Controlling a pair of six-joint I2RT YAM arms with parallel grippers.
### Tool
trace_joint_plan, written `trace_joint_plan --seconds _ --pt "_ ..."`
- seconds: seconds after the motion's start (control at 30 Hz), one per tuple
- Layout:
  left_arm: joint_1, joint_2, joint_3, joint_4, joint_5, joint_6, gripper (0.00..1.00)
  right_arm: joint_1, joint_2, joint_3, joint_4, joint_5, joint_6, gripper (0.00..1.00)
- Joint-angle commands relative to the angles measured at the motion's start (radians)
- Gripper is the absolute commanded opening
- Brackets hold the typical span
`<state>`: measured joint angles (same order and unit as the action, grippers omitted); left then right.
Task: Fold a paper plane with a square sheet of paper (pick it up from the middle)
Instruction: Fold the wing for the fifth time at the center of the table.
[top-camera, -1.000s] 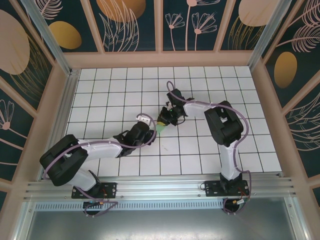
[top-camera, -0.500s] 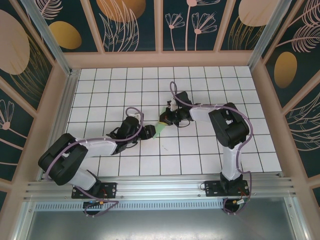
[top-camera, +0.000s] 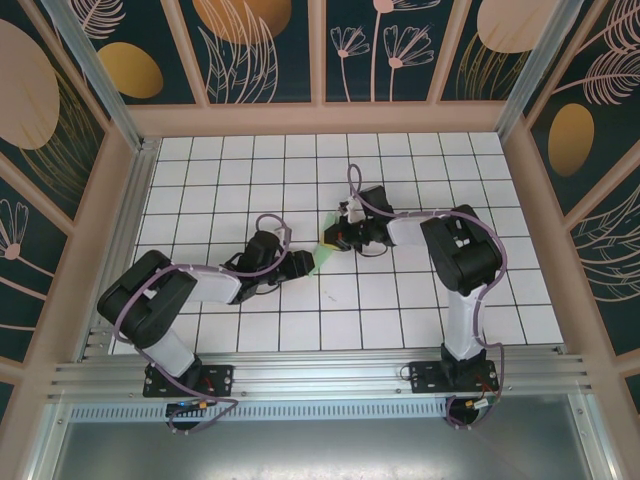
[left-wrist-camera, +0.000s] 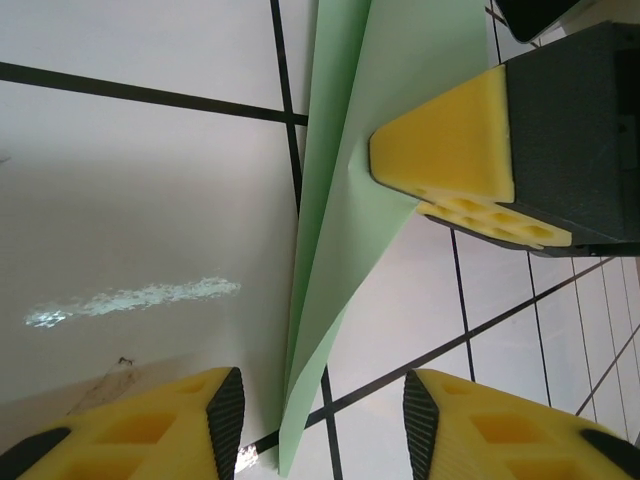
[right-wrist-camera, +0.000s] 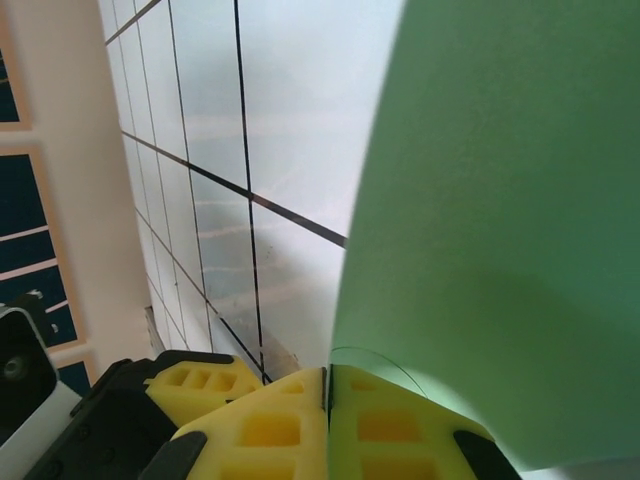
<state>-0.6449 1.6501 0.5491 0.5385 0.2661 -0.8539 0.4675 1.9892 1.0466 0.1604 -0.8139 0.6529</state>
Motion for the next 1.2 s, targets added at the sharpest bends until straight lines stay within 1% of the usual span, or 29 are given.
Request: trace_joint_plan --seconds 0.0,0.07,0.2,0.53,0.7,0.8,0.93,1.07,1.17 --pt "0.006 0.024 0.048 -0.042 0.008 0.063 0.42 -0.015 0.001 -0.010 0.064 -0.045 -0.004 0.01" --pt "0.006 0.031 0.063 -0.075 0.017 0.086 0.37 -0.018 0.004 -0.006 0.061 -0.047 -0.001 0.01" --pt "0.006 0.039 0.081 -0.142 0.014 0.121 0.31 -0.020 0.011 0.002 0.056 -0.050 0.005 0.01" --pt "0.001 0.071 0.114 -0.200 0.016 0.157 0.29 -0.024 0.022 0.015 0.057 -0.056 0.019 0.01" --pt "-0.012 0.095 0.127 -0.210 0.013 0.172 0.21 -0.027 0.027 0.016 0.065 -0.065 0.028 0.01" --pt "-0.023 0.099 0.140 -0.244 -0.012 0.190 0.18 -0.030 0.028 0.015 0.067 -0.067 0.028 0.01" --pt "-0.040 0.106 0.158 -0.291 -0.049 0.220 0.17 -0.033 0.028 0.015 0.067 -0.070 0.028 0.00" --pt "-0.064 0.117 0.184 -0.354 -0.117 0.259 0.17 -0.036 0.025 0.015 0.065 -0.070 0.024 0.00" --pt "-0.084 0.129 0.197 -0.365 -0.136 0.277 0.18 -0.037 0.028 0.015 0.064 -0.070 0.020 0.00"
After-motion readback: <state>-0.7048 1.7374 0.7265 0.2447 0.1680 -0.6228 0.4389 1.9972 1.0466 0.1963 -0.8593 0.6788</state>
